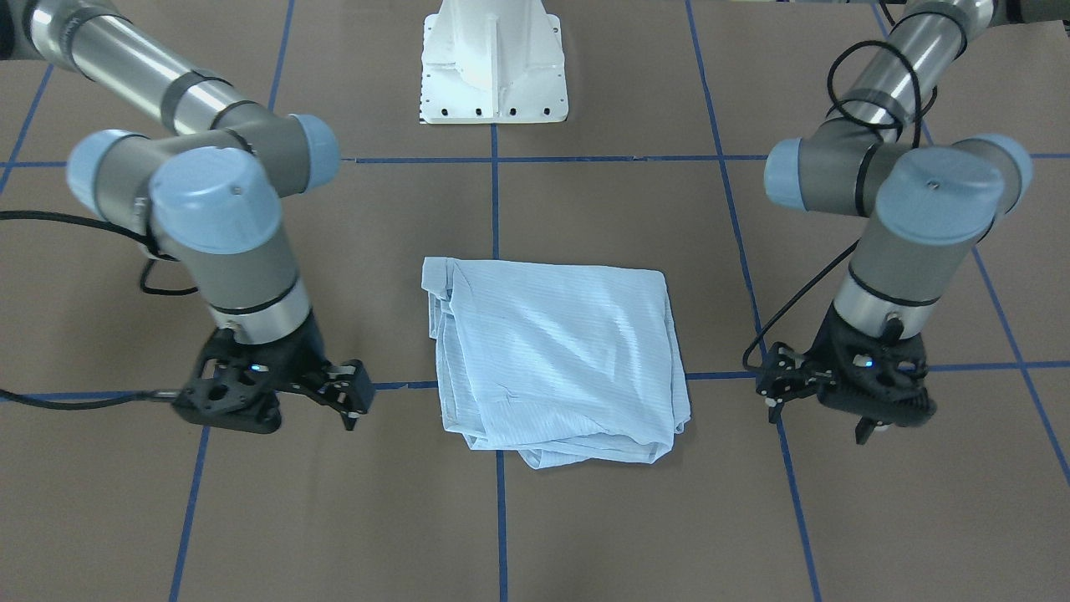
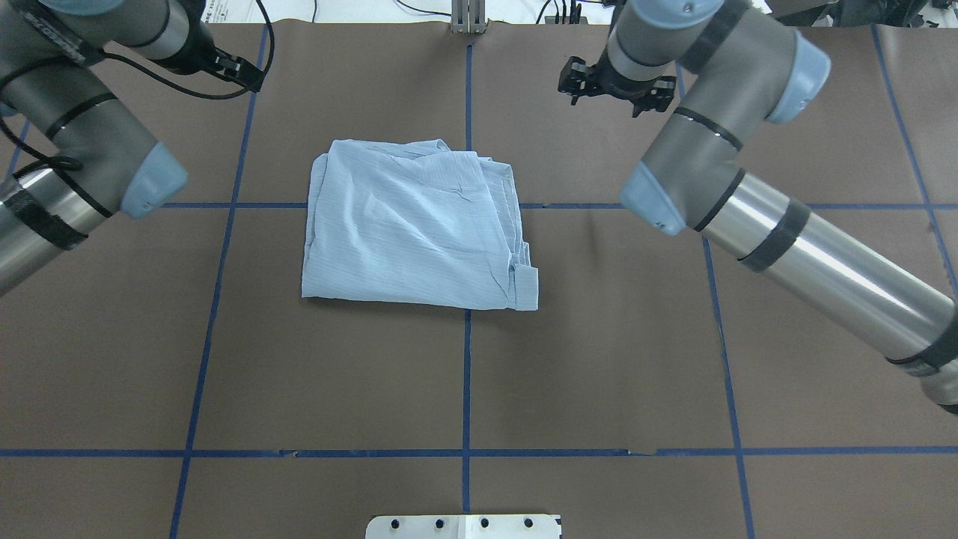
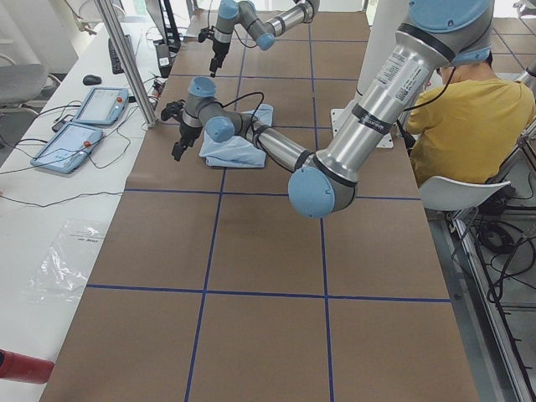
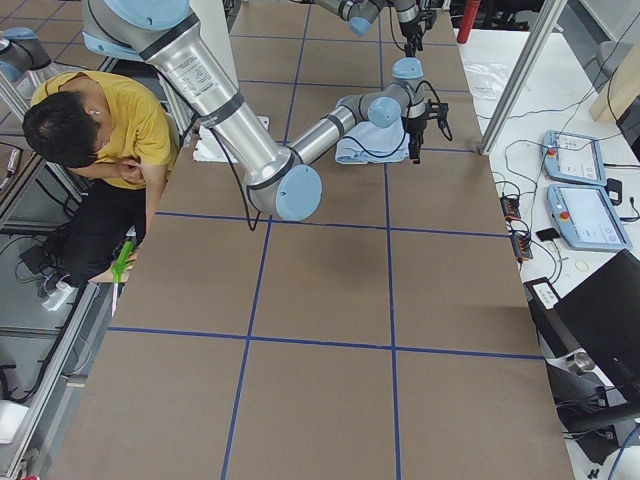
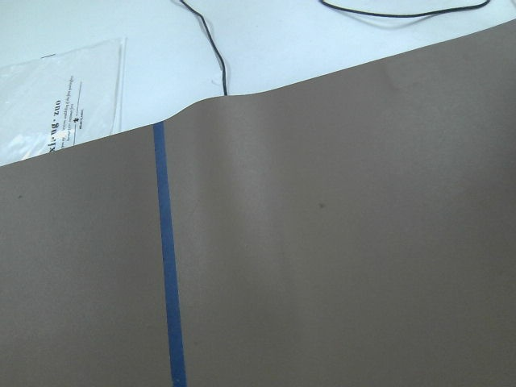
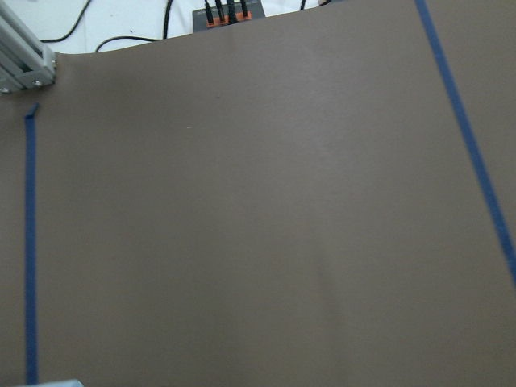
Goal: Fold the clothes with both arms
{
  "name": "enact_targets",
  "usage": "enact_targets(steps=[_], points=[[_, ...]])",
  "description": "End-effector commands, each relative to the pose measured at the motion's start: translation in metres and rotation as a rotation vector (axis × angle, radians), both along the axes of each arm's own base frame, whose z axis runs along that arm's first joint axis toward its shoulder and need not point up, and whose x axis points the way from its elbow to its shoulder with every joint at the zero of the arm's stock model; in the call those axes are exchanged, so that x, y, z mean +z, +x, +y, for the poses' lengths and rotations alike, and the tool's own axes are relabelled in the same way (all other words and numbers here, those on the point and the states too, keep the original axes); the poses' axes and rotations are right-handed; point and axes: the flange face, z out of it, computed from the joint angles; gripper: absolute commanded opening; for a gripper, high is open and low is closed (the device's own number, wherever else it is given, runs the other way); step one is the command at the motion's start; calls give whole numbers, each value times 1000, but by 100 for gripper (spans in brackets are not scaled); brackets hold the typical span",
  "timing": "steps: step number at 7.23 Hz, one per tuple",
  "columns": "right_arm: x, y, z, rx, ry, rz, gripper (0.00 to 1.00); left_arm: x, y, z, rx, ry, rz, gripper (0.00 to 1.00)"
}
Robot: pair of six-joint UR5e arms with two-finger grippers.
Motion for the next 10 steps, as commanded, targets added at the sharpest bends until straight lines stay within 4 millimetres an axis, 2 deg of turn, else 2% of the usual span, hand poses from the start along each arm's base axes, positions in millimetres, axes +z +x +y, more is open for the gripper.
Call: enact_targets(steps=[1, 2, 3, 4, 5, 6, 7, 8, 9, 10], points=[[82, 168, 16, -240, 55, 93, 100, -13, -98, 56, 141, 46, -83, 100], [139, 236, 29, -318, 75, 100, 100, 20, -148, 73, 193, 33, -68, 100], [197, 294, 53, -383, 87, 114, 100, 73, -182, 97, 194, -41, -51, 100], [254, 345, 87, -422, 77, 107, 100, 114, -194, 117, 182, -117, -65, 100], [309, 384, 133, -426, 34, 94, 100, 150, -223, 130, 126, -181, -94, 100], [354, 404, 186, -416, -47, 89, 100, 166, -250, 130, 75, -219, -94, 100], [373, 430, 215, -359, -47, 80, 100, 182, -260, 139, 74, -259, -68, 100], [379, 431, 237, -351, -20, 80, 100, 195, -267, 158, 95, -303, 8, 100], [373, 431, 235, -341, -20, 76, 100, 215, -282, 180, 98, -359, 89, 100], [369, 430, 232, -330, -20, 71, 100, 226, -294, 196, 81, -382, 104, 100]])
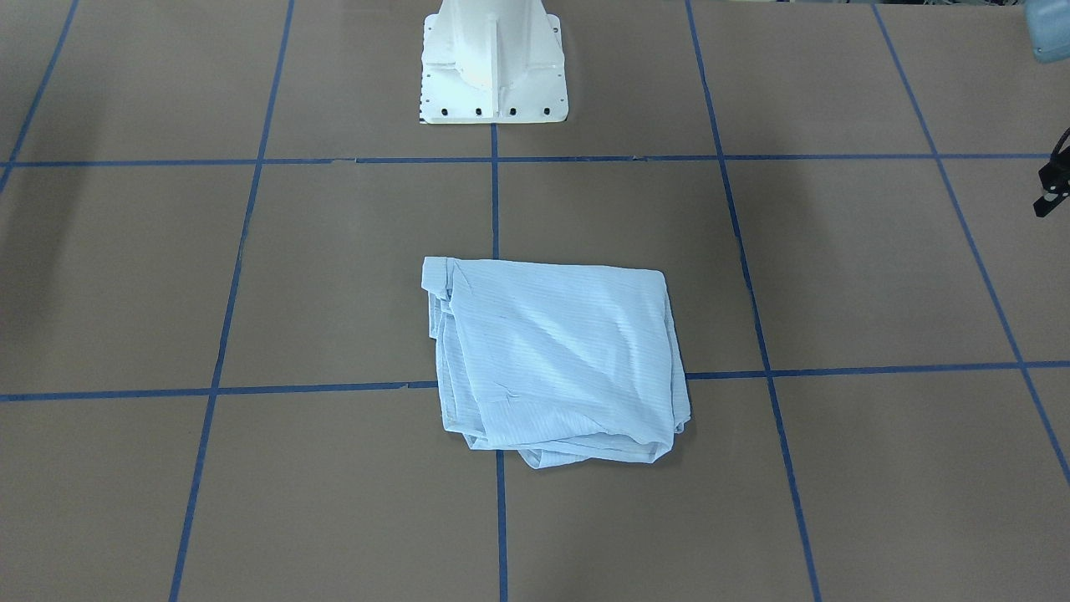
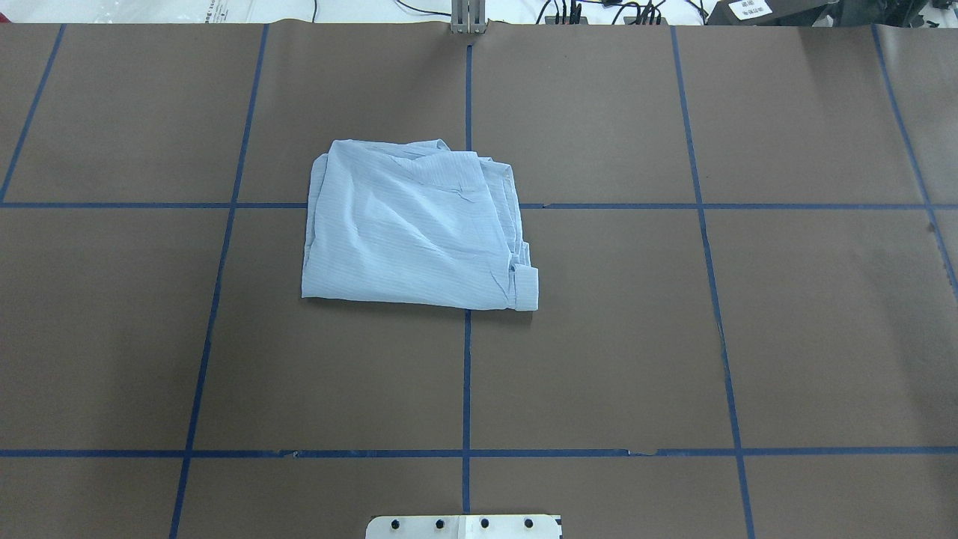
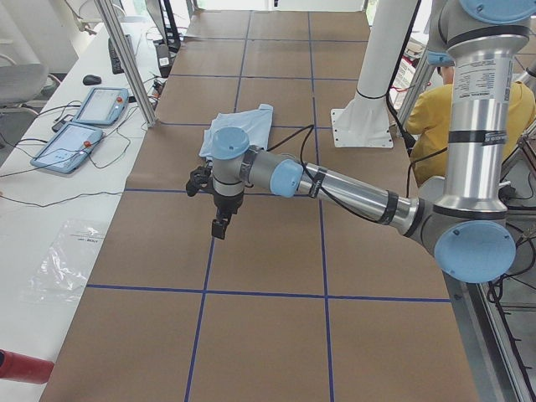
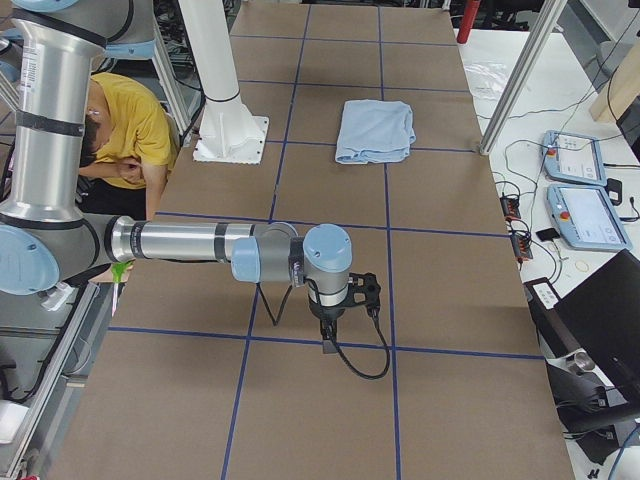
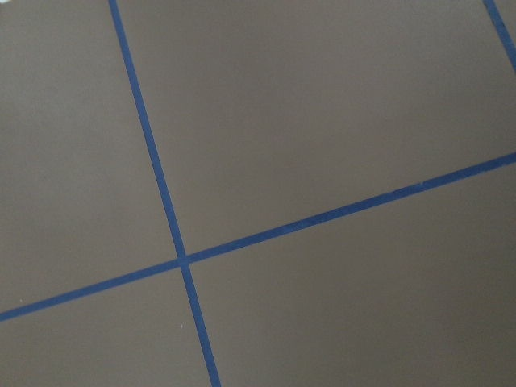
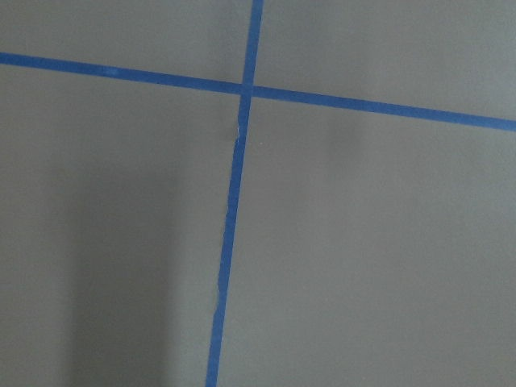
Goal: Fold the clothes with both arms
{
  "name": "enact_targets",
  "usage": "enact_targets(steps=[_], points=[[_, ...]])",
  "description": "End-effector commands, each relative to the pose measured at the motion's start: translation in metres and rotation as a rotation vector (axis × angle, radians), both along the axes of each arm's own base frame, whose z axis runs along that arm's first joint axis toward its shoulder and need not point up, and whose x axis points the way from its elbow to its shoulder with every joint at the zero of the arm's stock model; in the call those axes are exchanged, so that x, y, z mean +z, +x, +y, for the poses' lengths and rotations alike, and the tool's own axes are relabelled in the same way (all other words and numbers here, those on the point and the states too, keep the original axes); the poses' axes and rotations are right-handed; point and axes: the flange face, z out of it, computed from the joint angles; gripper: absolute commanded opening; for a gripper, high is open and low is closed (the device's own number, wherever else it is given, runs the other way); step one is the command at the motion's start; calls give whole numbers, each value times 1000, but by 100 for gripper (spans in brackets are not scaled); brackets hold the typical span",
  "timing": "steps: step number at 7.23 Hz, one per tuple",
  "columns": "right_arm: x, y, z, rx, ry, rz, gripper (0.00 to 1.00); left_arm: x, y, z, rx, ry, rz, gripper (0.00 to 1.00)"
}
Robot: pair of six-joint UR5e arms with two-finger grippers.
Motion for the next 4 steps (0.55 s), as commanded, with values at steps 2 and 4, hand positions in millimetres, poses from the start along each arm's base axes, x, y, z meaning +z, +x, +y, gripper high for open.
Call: enact_targets(steps=[2, 4], points=[[-5, -1, 0, 31, -5, -23, 100, 45, -21, 48, 15, -72, 22, 100], [-5, -1, 0, 31, -2, -21, 100, 69, -41, 65, 8, -89, 17, 100]])
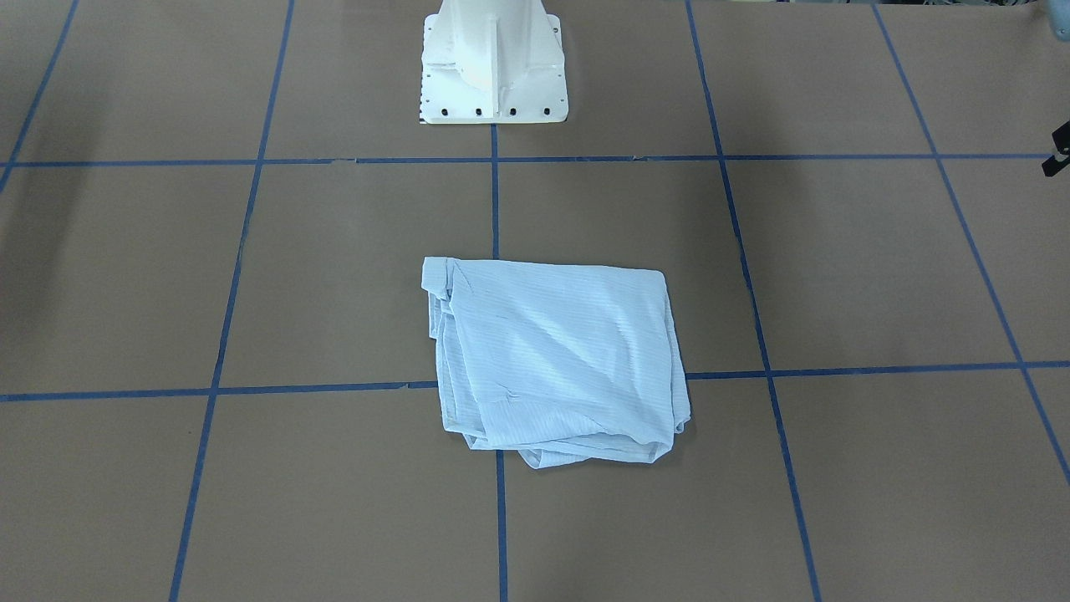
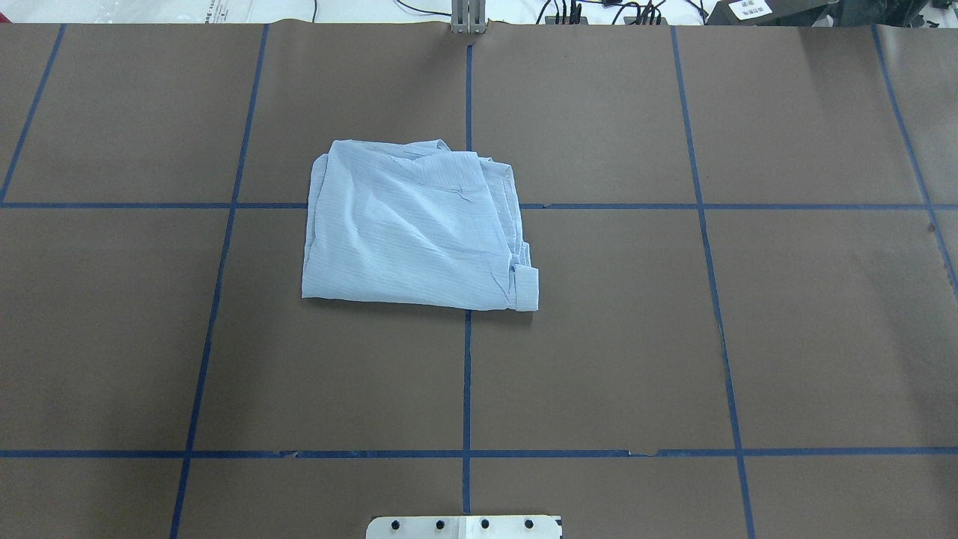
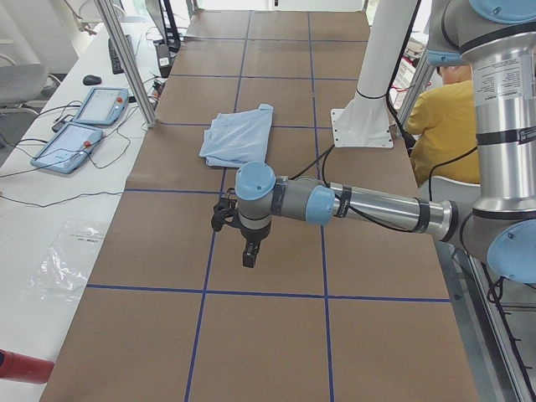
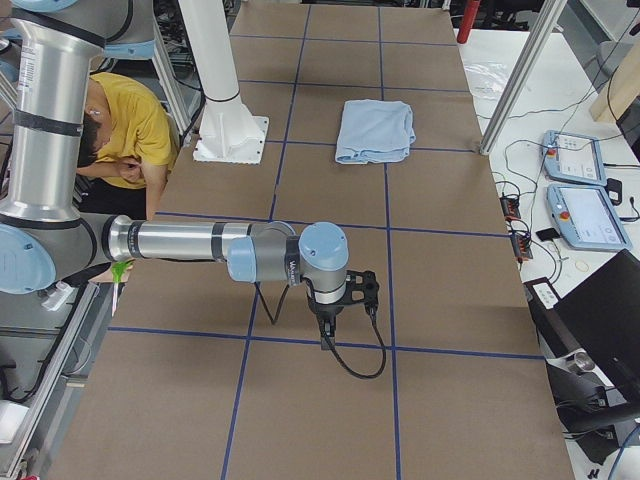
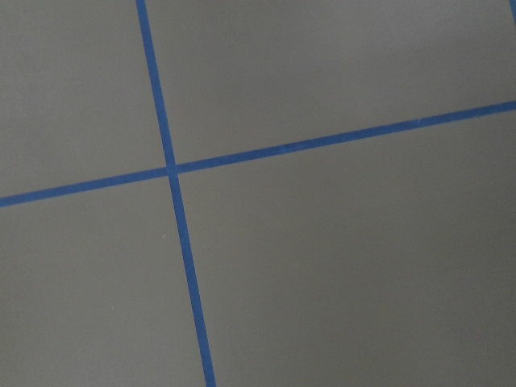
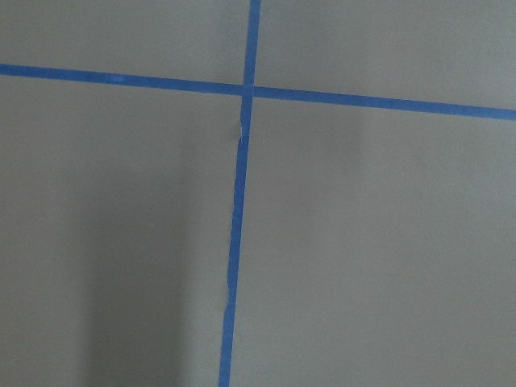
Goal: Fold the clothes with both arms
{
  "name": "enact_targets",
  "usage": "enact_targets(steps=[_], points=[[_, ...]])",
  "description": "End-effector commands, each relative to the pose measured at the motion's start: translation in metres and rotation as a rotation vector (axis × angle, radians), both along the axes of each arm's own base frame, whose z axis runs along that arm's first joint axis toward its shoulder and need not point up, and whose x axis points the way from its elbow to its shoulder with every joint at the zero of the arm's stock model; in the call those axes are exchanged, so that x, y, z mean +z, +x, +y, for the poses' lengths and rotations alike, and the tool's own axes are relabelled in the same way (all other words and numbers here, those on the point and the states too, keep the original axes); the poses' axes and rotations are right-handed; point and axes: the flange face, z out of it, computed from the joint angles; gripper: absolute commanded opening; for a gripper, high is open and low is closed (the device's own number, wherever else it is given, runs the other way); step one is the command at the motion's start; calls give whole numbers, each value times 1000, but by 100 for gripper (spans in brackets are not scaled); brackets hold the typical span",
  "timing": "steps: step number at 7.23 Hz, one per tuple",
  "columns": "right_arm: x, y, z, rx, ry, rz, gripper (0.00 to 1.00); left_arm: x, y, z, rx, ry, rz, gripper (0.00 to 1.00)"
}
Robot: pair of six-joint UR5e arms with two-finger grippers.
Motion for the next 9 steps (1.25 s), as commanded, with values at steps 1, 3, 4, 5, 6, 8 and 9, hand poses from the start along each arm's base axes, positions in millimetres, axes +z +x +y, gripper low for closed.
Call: enact_targets(steps=[1, 3, 4, 5, 6, 8, 9], points=[[0, 0, 0, 0, 3, -1, 100, 5, -18, 12, -26, -2, 0, 100], [0, 0, 0, 0, 4, 1, 100, 7, -24, 12, -38, 3, -13, 100], [0, 0, 0, 0, 3, 1, 100, 16, -27, 10, -43, -3, -61, 100], [1, 0, 0, 0, 1, 1, 100, 18, -31, 8, -51, 4, -118, 100], [1, -1, 0, -3, 1, 1, 100, 17, -33, 8, -54, 8, -135, 100], [0, -1, 0, -3, 3, 1, 100, 16, -33, 8, -56, 10, -135, 100], [0, 0, 0, 0, 3, 1, 100, 16, -32, 7, -56, 10, -133, 100]])
